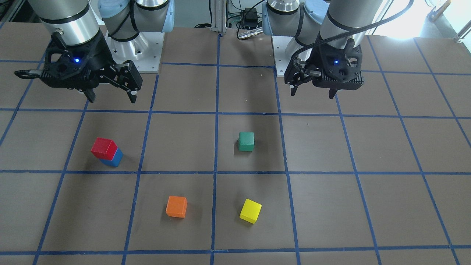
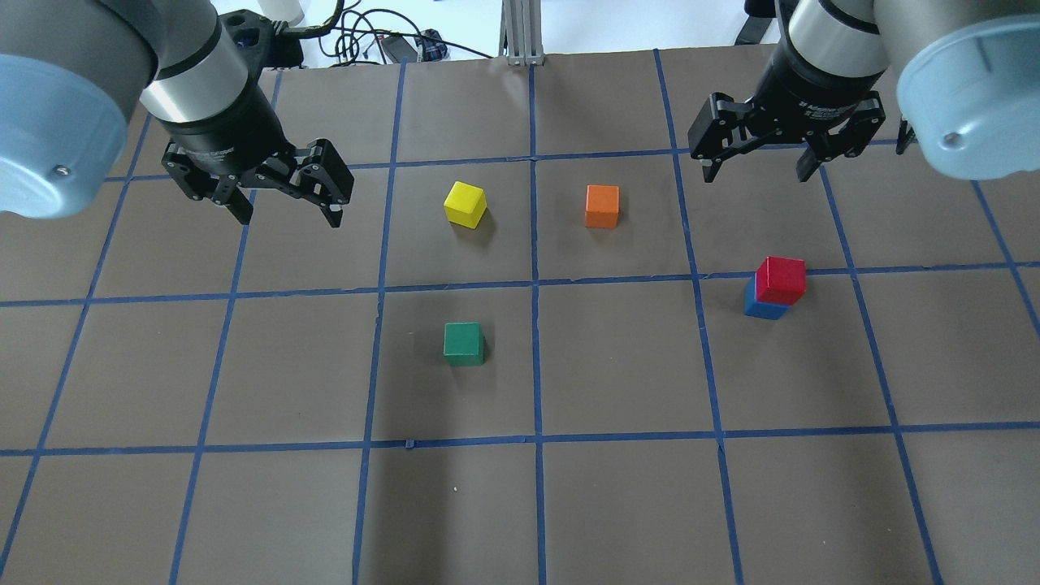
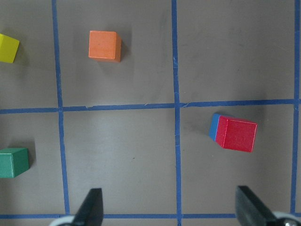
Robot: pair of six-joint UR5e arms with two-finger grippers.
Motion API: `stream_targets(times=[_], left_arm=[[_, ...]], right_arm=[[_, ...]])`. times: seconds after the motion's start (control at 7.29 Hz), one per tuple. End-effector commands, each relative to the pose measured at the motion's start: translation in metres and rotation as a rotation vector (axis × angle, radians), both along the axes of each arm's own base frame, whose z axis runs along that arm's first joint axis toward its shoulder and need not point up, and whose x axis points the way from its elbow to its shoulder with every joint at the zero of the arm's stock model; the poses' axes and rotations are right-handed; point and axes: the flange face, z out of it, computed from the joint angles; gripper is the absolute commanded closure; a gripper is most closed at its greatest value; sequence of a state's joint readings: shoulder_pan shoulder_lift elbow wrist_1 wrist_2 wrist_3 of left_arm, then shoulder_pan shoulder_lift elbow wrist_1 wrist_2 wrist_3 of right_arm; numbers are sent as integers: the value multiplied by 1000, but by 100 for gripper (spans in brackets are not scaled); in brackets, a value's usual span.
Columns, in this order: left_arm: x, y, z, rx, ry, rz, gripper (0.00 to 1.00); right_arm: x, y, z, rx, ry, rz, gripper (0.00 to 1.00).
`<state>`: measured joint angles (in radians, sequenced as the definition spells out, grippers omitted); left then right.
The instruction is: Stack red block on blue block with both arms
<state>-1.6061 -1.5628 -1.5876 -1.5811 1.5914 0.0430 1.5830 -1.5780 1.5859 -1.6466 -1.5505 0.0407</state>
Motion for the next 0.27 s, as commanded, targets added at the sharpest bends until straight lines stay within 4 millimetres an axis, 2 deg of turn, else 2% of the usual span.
stream_targets(times=[0.0, 0.14], left_arm=[[-1, 1, 2, -4, 1, -2, 0], [-1, 1, 1, -2, 1, -2, 0]], right_arm=[[0, -3, 7, 52, 12, -1, 0], [0, -3, 7, 51, 12, -3, 0]])
